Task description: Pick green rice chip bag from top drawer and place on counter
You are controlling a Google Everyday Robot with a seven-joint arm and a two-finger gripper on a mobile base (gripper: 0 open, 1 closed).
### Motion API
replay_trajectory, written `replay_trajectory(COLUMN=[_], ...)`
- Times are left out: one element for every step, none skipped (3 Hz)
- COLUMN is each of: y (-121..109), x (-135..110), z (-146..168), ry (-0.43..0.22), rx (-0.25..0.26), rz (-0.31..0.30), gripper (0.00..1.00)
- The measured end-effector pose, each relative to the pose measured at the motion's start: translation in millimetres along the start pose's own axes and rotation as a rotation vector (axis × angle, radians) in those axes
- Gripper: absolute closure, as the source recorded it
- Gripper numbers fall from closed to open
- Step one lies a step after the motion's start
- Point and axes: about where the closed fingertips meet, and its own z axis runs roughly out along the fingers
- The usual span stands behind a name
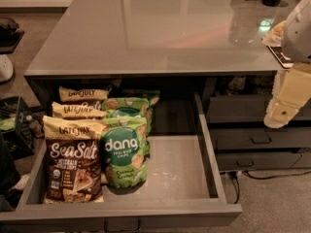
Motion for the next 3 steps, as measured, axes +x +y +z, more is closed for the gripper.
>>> replay_trajectory(y=[0,0,-4], x=[0,-9,-30], z=[0,3,16], ry=[0.000,-0.007,-0.023], rx=[0.000,0.002,-0.029], rz=[0.000,-0.013,-0.042], gripper=[0.00,0.00,0.00])
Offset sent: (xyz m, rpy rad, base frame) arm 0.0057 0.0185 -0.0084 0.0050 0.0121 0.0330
